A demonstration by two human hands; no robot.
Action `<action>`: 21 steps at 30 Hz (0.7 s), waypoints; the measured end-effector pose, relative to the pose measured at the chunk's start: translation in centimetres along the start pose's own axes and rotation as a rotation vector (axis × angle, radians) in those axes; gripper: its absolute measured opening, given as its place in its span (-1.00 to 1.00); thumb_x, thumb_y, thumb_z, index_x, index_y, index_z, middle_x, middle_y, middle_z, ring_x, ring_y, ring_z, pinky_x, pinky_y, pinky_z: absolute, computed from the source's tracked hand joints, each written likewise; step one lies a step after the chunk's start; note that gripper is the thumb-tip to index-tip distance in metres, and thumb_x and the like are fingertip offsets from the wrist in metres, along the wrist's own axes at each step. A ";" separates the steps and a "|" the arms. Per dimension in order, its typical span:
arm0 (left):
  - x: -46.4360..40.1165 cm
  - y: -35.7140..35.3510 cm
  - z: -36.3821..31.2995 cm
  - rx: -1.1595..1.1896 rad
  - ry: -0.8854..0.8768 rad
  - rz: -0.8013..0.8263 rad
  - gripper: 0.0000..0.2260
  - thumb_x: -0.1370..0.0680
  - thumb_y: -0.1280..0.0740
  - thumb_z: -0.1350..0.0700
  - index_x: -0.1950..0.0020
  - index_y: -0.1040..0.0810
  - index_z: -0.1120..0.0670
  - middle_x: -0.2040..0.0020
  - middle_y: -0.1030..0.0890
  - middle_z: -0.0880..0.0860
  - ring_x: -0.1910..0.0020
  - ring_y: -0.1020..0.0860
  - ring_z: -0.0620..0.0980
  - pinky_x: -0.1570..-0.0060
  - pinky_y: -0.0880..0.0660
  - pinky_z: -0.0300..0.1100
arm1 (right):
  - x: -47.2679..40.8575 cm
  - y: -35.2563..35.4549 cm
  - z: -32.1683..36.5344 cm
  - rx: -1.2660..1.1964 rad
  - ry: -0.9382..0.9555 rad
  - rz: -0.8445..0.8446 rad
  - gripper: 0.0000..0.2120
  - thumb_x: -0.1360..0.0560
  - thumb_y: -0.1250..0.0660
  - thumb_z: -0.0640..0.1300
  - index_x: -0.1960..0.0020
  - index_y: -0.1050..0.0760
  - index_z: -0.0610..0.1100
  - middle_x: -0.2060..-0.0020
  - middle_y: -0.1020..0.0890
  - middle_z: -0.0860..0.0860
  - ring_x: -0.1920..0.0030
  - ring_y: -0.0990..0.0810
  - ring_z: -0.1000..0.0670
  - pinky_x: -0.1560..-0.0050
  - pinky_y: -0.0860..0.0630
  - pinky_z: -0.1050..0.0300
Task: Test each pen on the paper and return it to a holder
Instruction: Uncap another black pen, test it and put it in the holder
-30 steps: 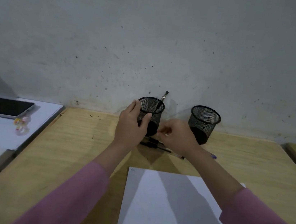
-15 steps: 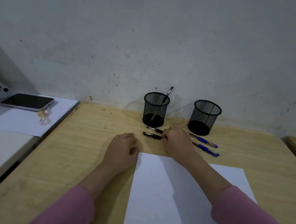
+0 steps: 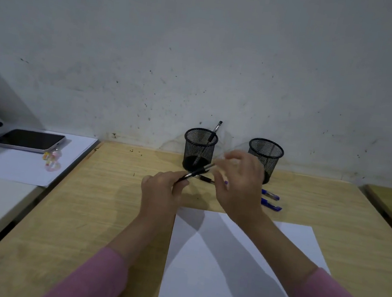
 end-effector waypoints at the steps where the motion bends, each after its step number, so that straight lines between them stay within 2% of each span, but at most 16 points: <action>1: 0.0 0.1 -0.3 0.062 0.024 -0.020 -0.88 -0.47 -0.37 0.13 0.03 -0.66 0.01 0.28 -0.68 -0.02 0.33 -0.60 -0.02 0.21 -0.53 0.05 | 0.2 0.5 0.1 -0.066 -0.156 -0.093 -0.84 -0.43 -0.40 -0.14 0.02 -0.58 -0.17 0.08 -0.53 -0.10 0.04 -0.47 -0.08 0.00 -0.39 0.05; 2: 0.0 0.1 -0.6 0.111 0.035 -0.025 -0.87 -0.47 -0.37 0.13 0.02 -0.66 0.02 0.28 -0.68 -0.02 0.33 -0.60 -0.04 0.24 -0.55 0.02 | 0.5 0.7 0.3 -0.182 -0.334 -0.125 -0.77 -0.41 -0.43 -0.13 -0.02 -0.54 -0.18 0.06 -0.49 -0.08 0.05 -0.48 -0.07 0.02 -0.41 0.10; 3: 0.0 0.1 -1.0 0.146 0.036 -0.011 -0.87 -0.47 -0.37 0.13 0.02 -0.66 0.02 0.28 -0.69 -0.03 0.33 -0.61 -0.05 0.25 -0.56 -0.01 | 0.7 0.4 0.5 -0.323 -0.510 -0.084 -0.74 -0.42 -0.44 -0.11 -0.05 -0.50 -0.18 0.07 -0.48 -0.06 0.06 -0.49 -0.06 0.04 -0.44 0.12; 5: 0.0 -0.2 -1.8 0.177 0.021 0.051 -0.88 -0.47 -0.34 0.13 0.07 -0.66 0.02 0.29 -0.68 -0.06 0.34 -0.60 -0.11 0.24 -0.57 -0.03 | 0.7 -0.5 1.2 -0.594 -0.788 0.143 -0.83 -0.46 -0.41 -0.08 0.03 -0.51 -0.14 0.16 -0.56 -0.11 0.14 -0.57 -0.08 0.11 -0.53 0.04; 6: -0.1 -0.3 -2.0 0.164 0.007 0.075 -0.89 -0.46 -0.32 0.13 0.12 -0.65 0.02 0.32 -0.66 -0.07 0.34 -0.60 -0.12 0.22 -0.56 -0.04 | 0.6 -0.8 1.6 -0.670 -0.850 0.238 -0.88 -0.49 -0.38 -0.07 0.11 -0.53 -0.13 0.23 -0.61 -0.14 0.18 -0.61 -0.13 0.11 -0.57 -0.07; 8: -0.1 -0.3 -2.4 0.137 -0.012 0.101 -0.87 -0.45 -0.29 0.11 0.20 -0.63 0.06 0.36 -0.64 -0.07 0.35 -0.59 -0.13 0.20 -0.55 -0.03 | 0.2 -0.8 2.1 -0.695 -0.855 0.293 -0.83 -0.52 -0.35 -0.09 0.24 -0.52 -0.09 0.32 -0.63 -0.10 0.22 -0.64 -0.16 0.10 -0.60 -0.12; 10: -0.2 -0.1 -2.6 0.131 -0.012 0.130 -0.85 -0.45 -0.27 0.10 0.21 -0.62 0.07 0.39 -0.62 -0.08 0.37 -0.58 -0.12 0.17 -0.54 -0.01 | 0.0 -0.8 2.2 -0.674 -0.858 0.268 -0.79 -0.52 -0.33 -0.12 0.29 -0.48 -0.05 0.37 -0.60 -0.04 0.27 -0.61 -0.09 0.14 -0.57 -0.04; 14: -1.1 0.4 -3.3 0.050 -0.064 0.184 -0.85 -0.46 -0.25 0.09 0.20 -0.62 -0.01 0.44 -0.55 -0.15 0.37 -0.56 -0.11 -0.03 -0.40 0.09 | 0.3 -1.4 2.2 -0.745 -1.005 0.153 -0.80 -0.53 -0.31 -0.14 0.25 -0.50 -0.18 0.41 -0.53 -0.07 0.33 -0.49 -0.03 0.22 -0.45 0.01; 17: -1.5 0.7 -3.7 0.034 -0.101 0.187 -0.86 -0.47 -0.27 0.11 0.22 -0.61 -0.02 0.45 -0.53 -0.16 0.39 -0.56 -0.10 0.00 -0.42 0.15 | 0.4 -1.9 2.6 -0.841 -1.143 0.062 -0.79 -0.55 -0.28 -0.17 0.25 -0.49 -0.19 0.45 -0.47 -0.03 0.39 -0.42 0.01 0.22 -0.40 0.03; 21: -1.9 0.7 -4.3 0.017 -0.125 0.191 -0.84 -0.47 -0.25 0.13 0.27 -0.58 0.00 0.48 -0.51 -0.16 0.42 -0.55 -0.10 0.09 -0.47 0.17 | 0.0 -2.4 3.0 -0.902 -1.211 -0.022 -0.73 -0.57 -0.24 -0.19 0.31 -0.50 -0.12 0.48 -0.45 0.01 0.43 -0.41 0.04 0.19 -0.47 -0.02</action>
Point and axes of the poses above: each hand's wrist, its own x-axis away from the middle knuckle, its own y-axis out of the back of the hand, z = x × y, the point moved 3 cm from there along -x, towards the middle knuckle
